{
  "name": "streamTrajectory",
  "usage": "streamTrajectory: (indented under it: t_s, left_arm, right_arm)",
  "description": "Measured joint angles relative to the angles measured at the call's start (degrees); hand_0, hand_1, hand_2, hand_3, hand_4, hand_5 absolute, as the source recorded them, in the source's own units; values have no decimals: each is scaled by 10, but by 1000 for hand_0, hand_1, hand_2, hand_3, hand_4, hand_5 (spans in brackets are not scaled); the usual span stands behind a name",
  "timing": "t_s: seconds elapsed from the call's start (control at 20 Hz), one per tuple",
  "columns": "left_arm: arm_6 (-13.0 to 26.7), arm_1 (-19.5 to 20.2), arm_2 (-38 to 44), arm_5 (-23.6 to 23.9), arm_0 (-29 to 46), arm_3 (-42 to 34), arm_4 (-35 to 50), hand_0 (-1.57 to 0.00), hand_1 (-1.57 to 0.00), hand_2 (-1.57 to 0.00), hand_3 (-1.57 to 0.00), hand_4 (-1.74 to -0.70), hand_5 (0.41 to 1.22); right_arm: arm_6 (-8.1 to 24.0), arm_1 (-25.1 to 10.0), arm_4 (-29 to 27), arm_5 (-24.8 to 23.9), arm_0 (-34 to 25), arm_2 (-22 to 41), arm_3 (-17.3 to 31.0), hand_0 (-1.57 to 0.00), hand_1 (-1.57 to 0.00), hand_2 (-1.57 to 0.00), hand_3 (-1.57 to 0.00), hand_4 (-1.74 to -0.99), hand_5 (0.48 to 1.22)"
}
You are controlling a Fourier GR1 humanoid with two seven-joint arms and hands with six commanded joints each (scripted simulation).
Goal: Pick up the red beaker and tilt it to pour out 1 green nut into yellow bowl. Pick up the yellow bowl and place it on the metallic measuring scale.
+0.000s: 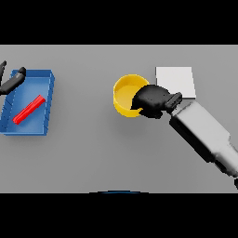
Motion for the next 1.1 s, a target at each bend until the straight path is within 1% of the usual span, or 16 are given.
streamTrajectory:
  t_s: [0.05, 0.1, 0.15, 0.25, 0.3, 0.35, 0.4, 0.45, 0.5, 0.55, 0.7, 0.9, 0.95, 1.1]
  left_arm:
    - [-5, -2, -4, 3, 4, -1, -6, 1, 1, 1, 1, -714, 686]
    - [-1, -1, -5, 3, 0, -2, -7, 1, 1, 1, 1, -714, 686]
    - [0, -3, -4, 4, 1, -7, -3, 1, 1, 1, 1, -716, 686]
    - [7, -11, -6, 9, -7, 0, -7, 1, 1, 1, 1, -720, 688]
    - [2, -2, -2, 8, -3, -8, -4, 1, 1, 1, 1, -721, 694]
    - [7, 1, -2, 10, -1, -7, -5, 1, 1, 1, 1, -723, 698]
    - [6, 5, -1, 7, 3, -10, -3, 1, 1, 1, 1, -725, 704]
    - [7, 0, -1, 8, -4, -9, -3, 1, 1, 1, 1, -727, 710]
    - [7, 1, -2, 8, -2, -11, -3, 1, 1, 1, 1, -729, 715]
    - [6, 1, -3, 8, 1, -16, -2, 1, 1, 1, 1, -730, 719]
    - [18, 0, -3, 14, 1, -14, -3, 1, 1, 1, 1, -731, 724]
    - [22, 7, 1, 15, 6, -24, 4, 1, 1, 1, 1, -737, 738]
    - [28, 6, -2, 17, 6, -27, 3, 1, 1, 1, 1, -732, 735]
    - [29, 14, -3, 14, 8, -30, -1, 1, 1, 1, 1, -719, 725]
  right_arm:
    - [2, -15, 1, 0, 3, -8, -15, -1566, -1566, -1455, -1180, -1739, 1220]
    - [16, -20, 3, -1, 7, -15, -25, -1567, -1567, -1478, -1170, -1740, 1220]
    - [23, -21, 3, -1, 10, -19, -32, -1568, -1568, -1497, -1164, -1740, 1220]
    - [27, -22, 1, 3, 14, -25, -45, -1561, -1569, -1524, -1161, -1740, 1220]
    - [31, -24, 6, 1, 17, -28, -44, -1563, -1569, -1526, -1157, -1740, 1220]
    - [39, -25, 10, -4, 11, -35, -31, -1565, -1570, -1513, -1155, -1741, 1220]
    - [27, -38, 11, -11, 9, -42, -30, -1566, -1570, -1516, -1149, -1741, 1220]
    - [32, -39, 13, -16, 4, -48, -26, -1567, -1570, -1527, -1151, -1741, 1221]
    - [23, -41, 16, -31, 4, -51, -14, -1568, -1570, -1536, -1153, -1741, 1221]
    - [20, -44, 15, -34, -1, -57, -5, -1568, -1570, -1537, -1153, -1741, 1221]
    - [27, -44, 18, -61, -10, -75, 46, -1570, -1571, -1537, -1150, -1741, 1221]
    - [3, -58, 26, -98, -26, -92, 111, -1570, -1571, -1549, -1147, -1741, 1221]
    - [12, -55, 24, -104, -27, -99, 123, -1571, -1571, -1542, -1150, -1741, 1221]
    - [-2, -54, 28, -123, -35, -106, 176, -1571, -1571, -1500, -1169, -1741, 1221]
